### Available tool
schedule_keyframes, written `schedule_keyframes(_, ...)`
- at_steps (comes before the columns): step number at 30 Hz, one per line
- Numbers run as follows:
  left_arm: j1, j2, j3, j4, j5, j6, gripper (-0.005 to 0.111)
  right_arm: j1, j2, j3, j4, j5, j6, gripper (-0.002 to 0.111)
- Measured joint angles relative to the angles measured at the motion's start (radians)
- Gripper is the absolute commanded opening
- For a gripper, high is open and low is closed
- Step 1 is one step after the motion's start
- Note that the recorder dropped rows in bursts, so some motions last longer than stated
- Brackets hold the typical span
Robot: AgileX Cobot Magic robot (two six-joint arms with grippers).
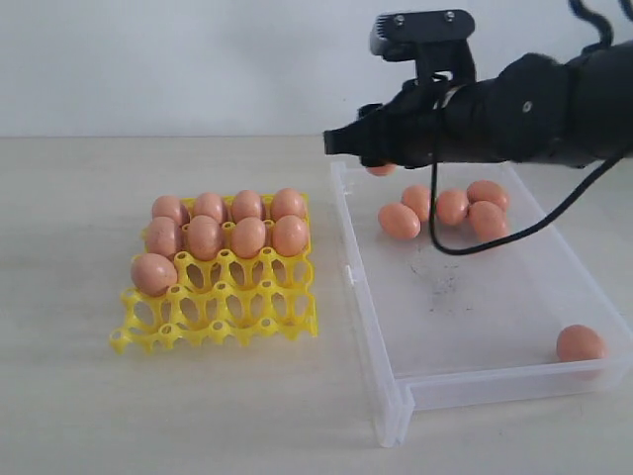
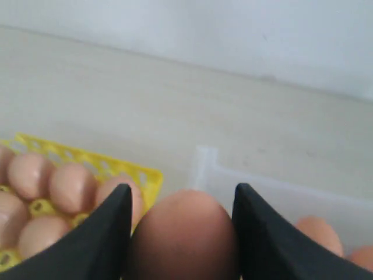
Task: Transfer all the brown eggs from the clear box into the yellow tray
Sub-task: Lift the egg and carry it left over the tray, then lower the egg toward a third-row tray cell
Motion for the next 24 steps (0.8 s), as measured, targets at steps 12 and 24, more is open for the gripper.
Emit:
schedule_keyframes(12, 0.0, 0.0, 0.0, 0.0, 0.0, 0.0, 0.004, 0.205, 0.15, 0.077, -0.544, -0.733, 0.367, 0.0)
schedule_keyframes(24, 0.0, 0.0, 0.0, 0.0, 0.0, 0.0, 0.004, 0.207, 0.412, -0.049, -0.931, -0.761, 0.545, 0.0)
